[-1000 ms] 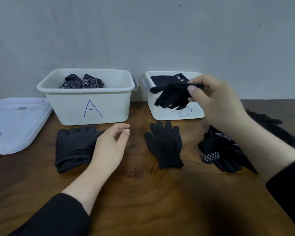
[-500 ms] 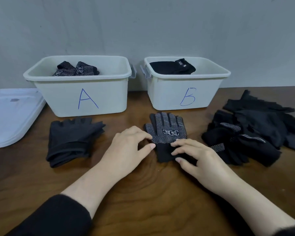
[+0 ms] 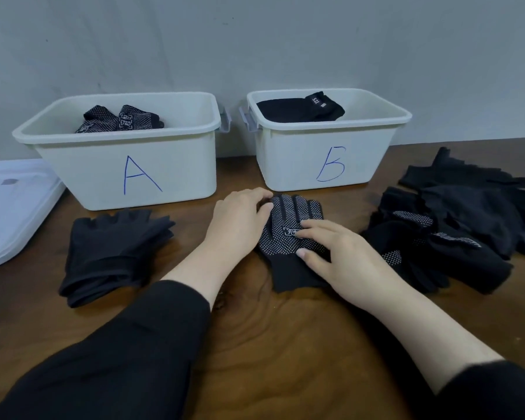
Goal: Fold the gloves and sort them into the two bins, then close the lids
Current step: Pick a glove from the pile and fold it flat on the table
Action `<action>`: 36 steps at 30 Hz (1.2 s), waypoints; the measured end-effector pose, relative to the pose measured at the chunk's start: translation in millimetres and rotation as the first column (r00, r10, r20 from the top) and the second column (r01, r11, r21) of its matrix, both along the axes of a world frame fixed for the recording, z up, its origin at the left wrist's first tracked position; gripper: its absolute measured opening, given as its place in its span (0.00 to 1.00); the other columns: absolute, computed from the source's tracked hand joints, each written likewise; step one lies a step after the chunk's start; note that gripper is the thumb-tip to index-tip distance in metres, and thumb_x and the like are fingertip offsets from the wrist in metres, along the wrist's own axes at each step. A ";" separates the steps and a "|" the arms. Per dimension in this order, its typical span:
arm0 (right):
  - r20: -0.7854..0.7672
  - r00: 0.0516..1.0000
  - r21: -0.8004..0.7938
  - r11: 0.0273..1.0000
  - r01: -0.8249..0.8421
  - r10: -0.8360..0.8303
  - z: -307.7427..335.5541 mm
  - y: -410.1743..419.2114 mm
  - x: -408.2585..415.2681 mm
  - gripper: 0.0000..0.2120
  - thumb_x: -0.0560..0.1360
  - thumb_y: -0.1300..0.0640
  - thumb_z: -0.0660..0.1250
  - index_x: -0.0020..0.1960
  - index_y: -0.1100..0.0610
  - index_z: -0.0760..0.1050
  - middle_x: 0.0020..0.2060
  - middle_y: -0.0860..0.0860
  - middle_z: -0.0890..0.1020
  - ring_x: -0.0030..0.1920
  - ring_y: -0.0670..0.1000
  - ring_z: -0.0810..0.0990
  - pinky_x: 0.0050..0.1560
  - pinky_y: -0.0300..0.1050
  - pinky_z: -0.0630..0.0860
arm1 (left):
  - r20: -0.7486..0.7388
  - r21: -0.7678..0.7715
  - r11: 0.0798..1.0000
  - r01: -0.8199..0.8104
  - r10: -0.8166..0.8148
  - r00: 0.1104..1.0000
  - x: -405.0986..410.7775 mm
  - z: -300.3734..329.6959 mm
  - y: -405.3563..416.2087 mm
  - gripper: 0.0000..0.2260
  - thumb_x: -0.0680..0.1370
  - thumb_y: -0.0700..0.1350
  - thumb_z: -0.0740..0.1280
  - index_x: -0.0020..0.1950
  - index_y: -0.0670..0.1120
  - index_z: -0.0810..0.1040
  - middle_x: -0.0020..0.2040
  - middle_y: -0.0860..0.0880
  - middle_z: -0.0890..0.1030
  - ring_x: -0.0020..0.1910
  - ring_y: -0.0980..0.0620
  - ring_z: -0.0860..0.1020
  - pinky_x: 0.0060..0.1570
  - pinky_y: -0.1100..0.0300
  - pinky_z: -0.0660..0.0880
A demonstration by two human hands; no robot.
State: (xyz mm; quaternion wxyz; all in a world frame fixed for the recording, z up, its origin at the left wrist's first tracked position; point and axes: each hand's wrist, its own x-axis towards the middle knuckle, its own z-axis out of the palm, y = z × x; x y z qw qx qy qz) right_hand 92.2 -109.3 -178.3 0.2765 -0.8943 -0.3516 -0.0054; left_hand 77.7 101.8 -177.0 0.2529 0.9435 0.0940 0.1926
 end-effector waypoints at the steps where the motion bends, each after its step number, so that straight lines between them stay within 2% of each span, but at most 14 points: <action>1: 0.003 1.000 -0.009 1.000 0.000 0.000 0.2 0.2 -0.8 0.17 0.80 0.47 0.67 0.68 0.46 0.78 0.71 0.39 0.73 0.72 0.39 0.68 0.71 0.31 0.58 | 0.002 0.002 1.000 -0.001 0.001 1.000 5.9 -0.7 -0.1 0.13 0.82 0.49 0.63 0.65 0.52 0.79 0.59 0.51 0.82 0.59 0.47 0.77 0.61 0.44 0.72; 5: 0.003 1.000 -0.001 1.000 0.005 -0.005 0.4 -1.2 -1.9 0.17 0.80 0.47 0.66 0.69 0.46 0.77 0.71 0.37 0.72 0.72 0.38 0.67 0.69 0.30 0.58 | 0.006 0.011 1.000 0.005 -0.005 1.000 24.0 -1.3 -3.0 0.12 0.81 0.47 0.66 0.65 0.54 0.79 0.53 0.54 0.83 0.57 0.49 0.77 0.60 0.45 0.72; 9: 0.003 1.000 -0.014 1.000 -0.002 0.002 0.9 -0.5 -1.1 0.17 0.81 0.47 0.66 0.69 0.46 0.77 0.71 0.37 0.72 0.72 0.39 0.67 0.68 0.29 0.58 | -0.031 0.090 0.996 -0.007 0.010 0.999 33.6 -1.9 -3.4 0.14 0.81 0.47 0.66 0.67 0.56 0.77 0.55 0.54 0.81 0.58 0.49 0.74 0.59 0.49 0.69; 13: -0.002 1.000 -0.013 1.000 -0.008 0.008 0.7 -0.7 -0.8 0.17 0.81 0.46 0.66 0.69 0.46 0.77 0.71 0.37 0.71 0.71 0.40 0.68 0.69 0.31 0.60 | 0.001 0.088 0.996 0.000 0.000 1.000 36.8 -1.9 -3.9 0.13 0.81 0.44 0.64 0.64 0.55 0.79 0.52 0.55 0.81 0.55 0.49 0.74 0.55 0.51 0.68; 16: 0.002 1.000 -0.007 1.000 -0.007 0.007 -0.1 -0.7 -0.6 0.17 0.81 0.46 0.66 0.68 0.46 0.78 0.72 0.38 0.72 0.71 0.40 0.69 0.72 0.35 0.62 | -0.014 0.120 0.993 -0.001 0.002 1.000 36.2 -0.5 -5.1 0.14 0.81 0.44 0.64 0.65 0.55 0.78 0.54 0.54 0.80 0.57 0.49 0.73 0.54 0.51 0.66; 19: 0.007 1.000 -0.002 1.000 -0.007 0.007 -1.1 -0.4 -0.8 0.17 0.81 0.47 0.66 0.68 0.47 0.78 0.71 0.39 0.72 0.72 0.41 0.68 0.71 0.34 0.61 | -0.042 0.133 0.991 0.017 -0.012 0.999 35.2 -0.6 -4.4 0.15 0.82 0.43 0.62 0.67 0.55 0.77 0.57 0.53 0.80 0.58 0.49 0.73 0.55 0.51 0.65; 23: 0.005 1.000 0.012 1.000 -0.005 0.005 -2.1 0.0 -0.7 0.17 0.80 0.47 0.66 0.68 0.46 0.78 0.71 0.39 0.72 0.72 0.41 0.69 0.72 0.35 0.62 | -0.029 0.101 0.994 0.037 -0.034 0.999 34.2 1.2 -6.5 0.15 0.81 0.41 0.62 0.64 0.55 0.79 0.53 0.53 0.80 0.56 0.49 0.74 0.55 0.52 0.66; 26: -0.005 1.000 0.082 0.997 0.001 0.000 0.6 -2.2 -2.7 0.15 0.80 0.47 0.67 0.65 0.46 0.80 0.69 0.37 0.73 0.70 0.38 0.69 0.70 0.29 0.59 | 0.094 0.000 1.000 0.026 -0.026 0.995 30.3 3.1 -5.7 0.13 0.79 0.40 0.64 0.59 0.52 0.81 0.47 0.55 0.76 0.52 0.50 0.75 0.57 0.49 0.71; 28: 0.005 1.000 0.139 0.990 -0.006 0.005 3.7 -3.5 -4.9 0.13 0.80 0.47 0.67 0.63 0.46 0.81 0.67 0.37 0.75 0.69 0.37 0.69 0.69 0.26 0.58 | 0.142 -0.066 0.998 0.005 0.005 0.990 26.8 2.0 -0.6 0.13 0.77 0.39 0.66 0.58 0.52 0.81 0.44 0.56 0.76 0.49 0.51 0.75 0.55 0.47 0.74; 31: 0.021 0.999 0.100 0.994 -0.047 0.045 4.6 -5.2 -6.5 0.14 0.79 0.47 0.68 0.63 0.48 0.81 0.64 0.37 0.76 0.67 0.37 0.69 0.67 0.24 0.58 | 0.028 -0.026 0.999 -0.044 0.044 0.999 24.4 -1.0 5.6 0.12 0.78 0.41 0.67 0.59 0.52 0.80 0.46 0.53 0.76 0.48 0.51 0.75 0.55 0.46 0.75; 34: -0.004 0.998 0.018 0.998 -0.062 0.063 2.6 -5.4 -6.6 0.16 0.79 0.44 0.68 0.65 0.46 0.80 0.66 0.35 0.73 0.68 0.37 0.69 0.69 0.29 0.61 | -0.012 -0.025 0.996 -0.088 0.087 0.996 25.7 -1.3 7.5 0.11 0.79 0.44 0.67 0.60 0.53 0.80 0.48 0.52 0.77 0.50 0.50 0.76 0.57 0.45 0.74; 36: -0.022 0.999 0.057 0.998 -0.033 0.035 3.1 -6.2 -5.8 0.16 0.79 0.46 0.68 0.65 0.47 0.80 0.67 0.36 0.73 0.68 0.37 0.70 0.66 0.23 0.58 | -0.012 -0.029 0.995 -0.096 0.096 0.995 27.2 -2.4 7.6 0.11 0.80 0.48 0.67 0.62 0.54 0.79 0.52 0.52 0.78 0.52 0.50 0.77 0.58 0.44 0.74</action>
